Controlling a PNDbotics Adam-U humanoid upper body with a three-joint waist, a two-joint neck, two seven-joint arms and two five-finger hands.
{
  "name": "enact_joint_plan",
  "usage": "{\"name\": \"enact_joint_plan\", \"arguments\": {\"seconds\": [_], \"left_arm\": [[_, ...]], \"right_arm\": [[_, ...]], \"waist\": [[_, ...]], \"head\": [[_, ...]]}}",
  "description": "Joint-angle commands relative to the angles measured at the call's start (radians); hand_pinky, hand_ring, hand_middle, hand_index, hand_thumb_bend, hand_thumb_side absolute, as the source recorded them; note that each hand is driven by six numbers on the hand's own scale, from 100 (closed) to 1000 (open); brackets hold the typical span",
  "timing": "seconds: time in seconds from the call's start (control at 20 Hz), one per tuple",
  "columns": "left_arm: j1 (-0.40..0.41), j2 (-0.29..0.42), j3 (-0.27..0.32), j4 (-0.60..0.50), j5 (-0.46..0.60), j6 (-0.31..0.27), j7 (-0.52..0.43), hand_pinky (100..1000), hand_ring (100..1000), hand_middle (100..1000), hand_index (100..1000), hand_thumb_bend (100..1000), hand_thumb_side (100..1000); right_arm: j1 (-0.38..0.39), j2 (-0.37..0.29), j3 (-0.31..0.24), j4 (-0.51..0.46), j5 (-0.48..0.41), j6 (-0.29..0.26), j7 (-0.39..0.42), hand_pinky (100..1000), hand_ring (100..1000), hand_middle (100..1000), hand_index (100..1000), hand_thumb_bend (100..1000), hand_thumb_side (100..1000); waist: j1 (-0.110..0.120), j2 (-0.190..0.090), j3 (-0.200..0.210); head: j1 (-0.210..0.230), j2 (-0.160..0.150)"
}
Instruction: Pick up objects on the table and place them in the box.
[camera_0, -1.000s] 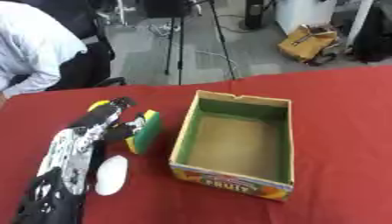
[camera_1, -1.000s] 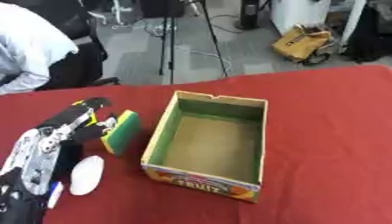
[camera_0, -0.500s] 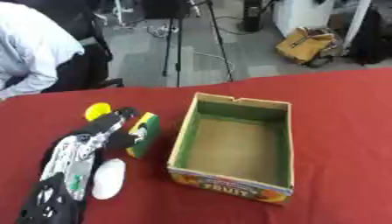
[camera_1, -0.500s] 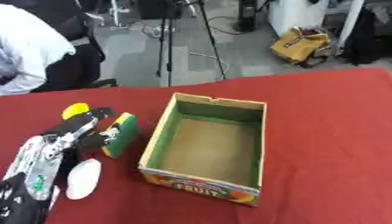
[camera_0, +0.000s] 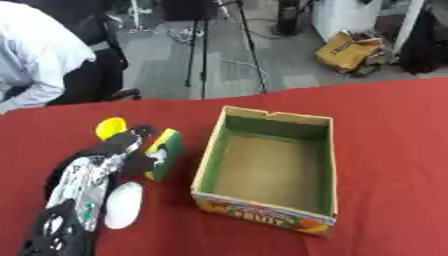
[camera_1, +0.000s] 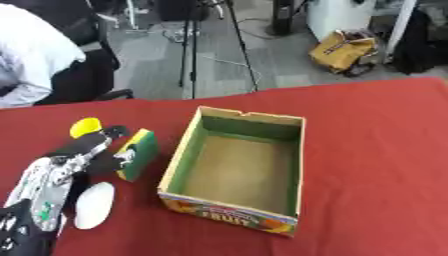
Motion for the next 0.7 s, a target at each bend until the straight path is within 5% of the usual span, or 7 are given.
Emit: {"name": "enact_joint_plan", "arguments": {"seconds": [0.05,0.7], "left_arm": [[-0.025,0.027,0.006,-0.023,-0.015,0.004,0.015,1000,1000,1000,1000,100,1000],[-0.028,0.037,0.017,-0.017,-0.01,0.006,0.014,1000,1000,1000,1000,100,1000]], "right_arm": [[-0.01,-0.007,0.002,-0.011,-0.006,-0.002,0.008,870,742,520,575,100,1000],[-0.011,-0.005,0.003,-0.011,-0.014,-0.005,0.02,870,739,517,573,100,1000]], "waist": [[-0.007,-0.015,0.0],[-0.012,-0.01,-0.003]], "head": [[0.003,-0.014],[0.003,-0.028]]}}
